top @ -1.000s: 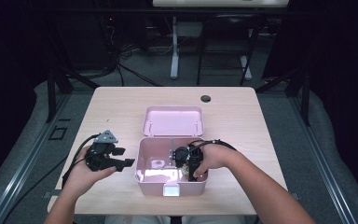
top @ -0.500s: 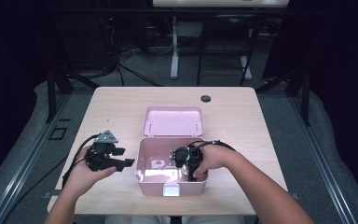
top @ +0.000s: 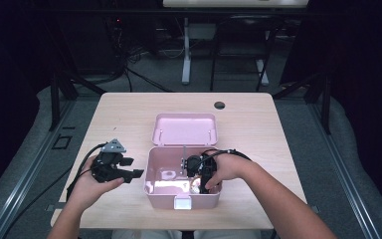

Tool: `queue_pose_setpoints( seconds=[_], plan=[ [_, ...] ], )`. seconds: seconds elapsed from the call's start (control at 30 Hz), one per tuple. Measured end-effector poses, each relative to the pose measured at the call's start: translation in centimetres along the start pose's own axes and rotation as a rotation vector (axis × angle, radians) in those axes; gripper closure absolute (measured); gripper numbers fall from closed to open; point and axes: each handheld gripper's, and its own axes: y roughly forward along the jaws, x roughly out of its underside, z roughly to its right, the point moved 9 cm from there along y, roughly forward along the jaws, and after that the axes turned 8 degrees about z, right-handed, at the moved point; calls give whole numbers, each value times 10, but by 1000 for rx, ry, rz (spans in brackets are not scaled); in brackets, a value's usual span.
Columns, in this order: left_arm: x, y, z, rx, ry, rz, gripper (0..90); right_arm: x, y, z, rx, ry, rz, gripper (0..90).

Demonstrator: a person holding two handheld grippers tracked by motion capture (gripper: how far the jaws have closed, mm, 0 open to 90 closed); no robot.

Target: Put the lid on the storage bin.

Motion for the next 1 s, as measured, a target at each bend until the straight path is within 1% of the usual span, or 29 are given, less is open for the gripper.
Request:
queue_pose_setpoints(
  seconds=[0.13, 0.2, 0.3, 0.4, 0.43, 0.53, 0.6, 0.7, 0.8, 0.9, 0.97, 1.0],
  plan=[
    [0, 0, 0, 1, 1, 2, 393, -1, -6, 0, 9, 0, 7, 155],
    [-1, -1, 1, 1, 3, 2, 393, -3, -13, 1, 27, -3, 22, 162],
    [-1, -1, 1, -1, 7, 7, 392, -5, -22, 2, 42, 0, 31, 162],
    [-2, -2, 1, 0, 6, 10, 392, -6, -26, 2, 48, 9, 38, 165],
    [-2, -2, 1, 0, 6, 11, 391, -5, -31, 2, 57, 15, 25, 167],
    [-2, -2, 2, 2, 5, 10, 391, -6, -37, 1, 60, 26, 21, 176],
    [-2, -2, 2, 5, 4, 9, 392, -6, -42, 1, 63, 41, 26, 177],
    [-2, -2, 3, 10, 1, 7, 394, -8, -49, 1, 64, 44, 41, 186],
    [-1, -2, 2, 6, 4, 8, 394, -9, -55, 0, 60, 61, 58, 192],
    [-1, -2, 2, 6, 4, 6, 398, -8, -59, 0, 72, 64, 53, 198],
    [-1, -2, 2, 0, 12, 6, 399, -7, -60, 0, 74, 66, 50, 199],
    [-1, -2, 2, -3, 16, 9, 406, -7, -63, 1, 86, 72, 62, 201]
  ],
)
